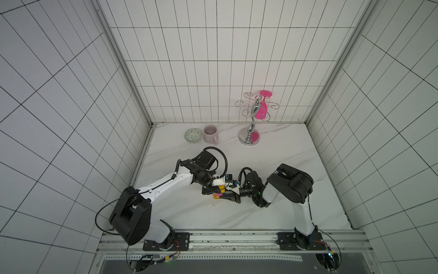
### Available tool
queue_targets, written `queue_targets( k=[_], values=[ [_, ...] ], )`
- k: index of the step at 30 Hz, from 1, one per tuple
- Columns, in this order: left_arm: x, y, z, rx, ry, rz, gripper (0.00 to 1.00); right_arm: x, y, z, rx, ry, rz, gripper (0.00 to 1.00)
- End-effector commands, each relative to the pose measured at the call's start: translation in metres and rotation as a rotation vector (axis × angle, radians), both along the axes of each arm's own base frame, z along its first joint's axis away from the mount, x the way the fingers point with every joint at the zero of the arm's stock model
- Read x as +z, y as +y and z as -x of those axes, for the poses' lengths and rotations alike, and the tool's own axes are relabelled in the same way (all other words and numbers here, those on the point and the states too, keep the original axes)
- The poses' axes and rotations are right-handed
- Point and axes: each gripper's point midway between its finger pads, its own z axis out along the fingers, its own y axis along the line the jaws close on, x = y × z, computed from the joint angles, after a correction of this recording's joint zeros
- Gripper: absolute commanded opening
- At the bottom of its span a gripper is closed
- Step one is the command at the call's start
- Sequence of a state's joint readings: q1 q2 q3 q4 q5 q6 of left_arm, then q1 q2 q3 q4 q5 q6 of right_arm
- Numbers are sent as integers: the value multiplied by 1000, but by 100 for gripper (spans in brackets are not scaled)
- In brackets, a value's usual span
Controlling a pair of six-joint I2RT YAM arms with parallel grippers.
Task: Assemble the letter s with lego
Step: Assemble the lego brick with the lego brick.
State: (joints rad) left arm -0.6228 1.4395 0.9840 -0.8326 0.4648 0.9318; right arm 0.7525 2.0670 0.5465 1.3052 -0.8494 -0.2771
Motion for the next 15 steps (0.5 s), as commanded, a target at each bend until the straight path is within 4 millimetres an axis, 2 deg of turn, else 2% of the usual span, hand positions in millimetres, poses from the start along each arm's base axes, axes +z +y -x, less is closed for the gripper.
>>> queue_targets(
  k=[1, 15],
  values=[
    [-2, -10, 1, -40, 0, 24, 0, 7, 5, -7, 6, -28, -26, 19],
    [-10, -11, 5, -37, 25, 21, 0, 6, 4, -8, -3, -29, -21, 19]
  ],
)
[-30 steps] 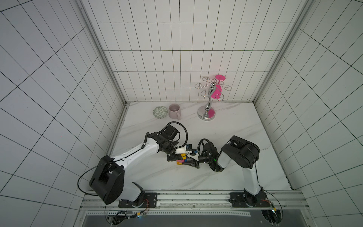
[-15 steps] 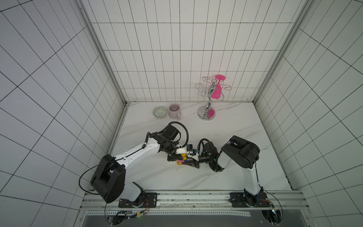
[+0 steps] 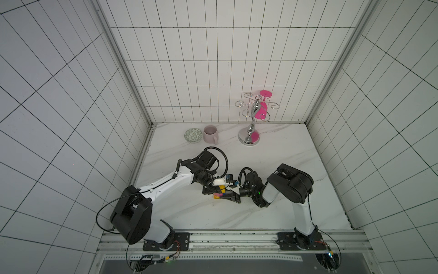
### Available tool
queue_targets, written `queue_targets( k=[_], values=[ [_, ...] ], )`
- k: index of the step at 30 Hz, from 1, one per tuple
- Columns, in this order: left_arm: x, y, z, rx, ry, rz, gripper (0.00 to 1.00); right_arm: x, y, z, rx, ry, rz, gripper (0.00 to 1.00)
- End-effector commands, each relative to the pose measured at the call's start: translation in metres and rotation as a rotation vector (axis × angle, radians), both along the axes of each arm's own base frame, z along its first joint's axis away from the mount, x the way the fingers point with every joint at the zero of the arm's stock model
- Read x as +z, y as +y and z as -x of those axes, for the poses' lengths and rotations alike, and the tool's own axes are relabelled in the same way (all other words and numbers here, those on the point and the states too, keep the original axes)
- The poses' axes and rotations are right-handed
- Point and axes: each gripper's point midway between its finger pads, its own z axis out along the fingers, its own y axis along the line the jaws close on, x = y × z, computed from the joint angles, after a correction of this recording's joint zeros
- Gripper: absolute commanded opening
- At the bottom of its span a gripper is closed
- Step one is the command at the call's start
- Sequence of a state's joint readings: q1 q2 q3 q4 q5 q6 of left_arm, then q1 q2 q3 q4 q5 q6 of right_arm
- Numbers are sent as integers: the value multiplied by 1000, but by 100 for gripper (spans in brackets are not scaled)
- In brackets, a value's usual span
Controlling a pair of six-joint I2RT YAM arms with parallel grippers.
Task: Assemble the letter s with lego
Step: Assemble the lego brick with the lego brick.
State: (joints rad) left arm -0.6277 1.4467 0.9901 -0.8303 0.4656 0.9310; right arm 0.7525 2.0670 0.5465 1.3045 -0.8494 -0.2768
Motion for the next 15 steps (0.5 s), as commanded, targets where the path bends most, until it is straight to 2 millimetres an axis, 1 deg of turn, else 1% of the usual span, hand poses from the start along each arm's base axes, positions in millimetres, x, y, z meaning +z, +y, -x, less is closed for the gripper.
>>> queue_targets(
  k=[1, 15],
  values=[
    [-11, -8, 6, -28, 26, 21, 0, 6, 5, -9, -3, -31, -22, 19],
    [-21, -2, 10, -9, 22, 6, 0, 5, 5, -9, -5, -29, -19, 18]
  ],
)
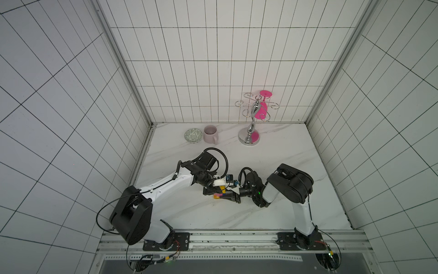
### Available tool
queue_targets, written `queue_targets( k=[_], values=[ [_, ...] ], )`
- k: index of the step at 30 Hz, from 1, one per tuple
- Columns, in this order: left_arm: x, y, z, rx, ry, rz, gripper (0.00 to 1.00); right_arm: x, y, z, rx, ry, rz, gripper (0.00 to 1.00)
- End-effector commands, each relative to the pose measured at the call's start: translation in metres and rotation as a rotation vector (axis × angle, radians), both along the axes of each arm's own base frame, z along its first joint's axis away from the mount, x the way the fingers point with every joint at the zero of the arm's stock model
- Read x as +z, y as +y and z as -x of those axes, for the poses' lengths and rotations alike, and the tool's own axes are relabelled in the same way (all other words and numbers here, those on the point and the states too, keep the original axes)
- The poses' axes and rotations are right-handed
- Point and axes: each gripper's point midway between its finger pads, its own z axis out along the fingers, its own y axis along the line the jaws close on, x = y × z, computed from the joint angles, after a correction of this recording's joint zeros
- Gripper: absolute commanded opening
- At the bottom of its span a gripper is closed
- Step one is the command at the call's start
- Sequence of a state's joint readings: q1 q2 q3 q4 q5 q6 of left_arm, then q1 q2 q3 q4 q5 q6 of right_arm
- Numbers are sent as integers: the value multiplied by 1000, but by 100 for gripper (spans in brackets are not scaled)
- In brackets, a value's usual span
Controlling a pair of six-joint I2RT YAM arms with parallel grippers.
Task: Assemble the letter s with lego
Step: Assemble the lego brick with the lego brick.
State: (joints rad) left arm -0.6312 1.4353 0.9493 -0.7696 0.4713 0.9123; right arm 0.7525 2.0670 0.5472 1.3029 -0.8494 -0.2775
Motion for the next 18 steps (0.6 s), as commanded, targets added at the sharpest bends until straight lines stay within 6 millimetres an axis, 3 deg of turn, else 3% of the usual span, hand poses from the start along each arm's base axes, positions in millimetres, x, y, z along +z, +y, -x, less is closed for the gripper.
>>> queue_targets(
  k=[1, 8, 9, 10, 18],
  values=[
    [-15, 1, 10, -20, 31, -17, 0, 5, 5, -10, -7, -28, -20, 18],
    [-11, -3, 3, -7, 24, -14, 0, 6, 5, -10, -8, -32, -23, 19],
    [-9, -4, 1, 3, 19, -11, 1, 6, 5, -10, -8, -33, -23, 19],
    [-7, -5, -1, 17, 14, -9, 9, 7, 5, -10, -8, -32, -25, 19],
    [-3, -1, -3, 45, -11, -12, 17, 6, 6, -10, -7, -31, -25, 19]
  ],
)
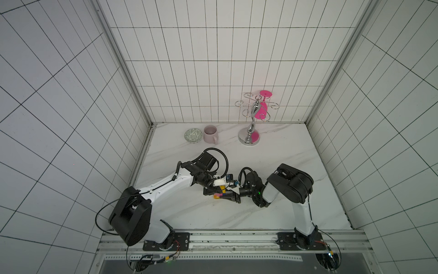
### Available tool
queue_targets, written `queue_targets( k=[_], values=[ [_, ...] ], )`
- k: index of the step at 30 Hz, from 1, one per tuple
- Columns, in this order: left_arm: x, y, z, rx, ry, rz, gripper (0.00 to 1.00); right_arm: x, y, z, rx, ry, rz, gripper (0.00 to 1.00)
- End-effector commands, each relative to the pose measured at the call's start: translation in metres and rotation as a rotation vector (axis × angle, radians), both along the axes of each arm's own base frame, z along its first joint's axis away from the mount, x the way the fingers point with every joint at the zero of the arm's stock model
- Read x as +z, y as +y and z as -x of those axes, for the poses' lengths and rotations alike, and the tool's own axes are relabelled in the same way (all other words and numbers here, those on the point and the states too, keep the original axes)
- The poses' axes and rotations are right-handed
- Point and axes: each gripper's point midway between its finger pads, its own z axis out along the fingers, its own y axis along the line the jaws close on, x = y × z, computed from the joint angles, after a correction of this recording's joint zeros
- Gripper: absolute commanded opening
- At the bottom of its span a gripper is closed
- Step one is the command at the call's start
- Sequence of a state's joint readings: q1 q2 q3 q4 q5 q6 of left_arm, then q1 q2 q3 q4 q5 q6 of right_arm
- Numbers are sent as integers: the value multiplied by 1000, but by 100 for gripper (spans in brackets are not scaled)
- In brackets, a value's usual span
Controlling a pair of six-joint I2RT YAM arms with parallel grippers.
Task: Assemble the letter s with lego
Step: Assemble the lego brick with the lego brick.
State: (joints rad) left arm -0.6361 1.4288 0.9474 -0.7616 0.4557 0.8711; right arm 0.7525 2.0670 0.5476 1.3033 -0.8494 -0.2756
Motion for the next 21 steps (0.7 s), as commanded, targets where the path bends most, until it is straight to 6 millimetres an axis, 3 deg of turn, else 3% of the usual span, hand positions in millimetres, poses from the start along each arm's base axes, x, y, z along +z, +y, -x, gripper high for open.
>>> queue_targets(
  k=[1, 7, 14, 21],
  values=[
    [-3, -1, -2, 11, -19, -7, 18, 6, 6, -10, -5, -31, -24, 19],
    [4, -1, -5, 32, -23, 29, 26, 4, 6, -9, -4, -28, -21, 19],
    [29, 1, -15, 86, -30, 124, 38, 3, 6, -10, -8, -31, -18, 19],
    [33, 3, -17, 116, -32, 154, 47, 2, 6, -10, -8, -29, -14, 19]
  ],
)
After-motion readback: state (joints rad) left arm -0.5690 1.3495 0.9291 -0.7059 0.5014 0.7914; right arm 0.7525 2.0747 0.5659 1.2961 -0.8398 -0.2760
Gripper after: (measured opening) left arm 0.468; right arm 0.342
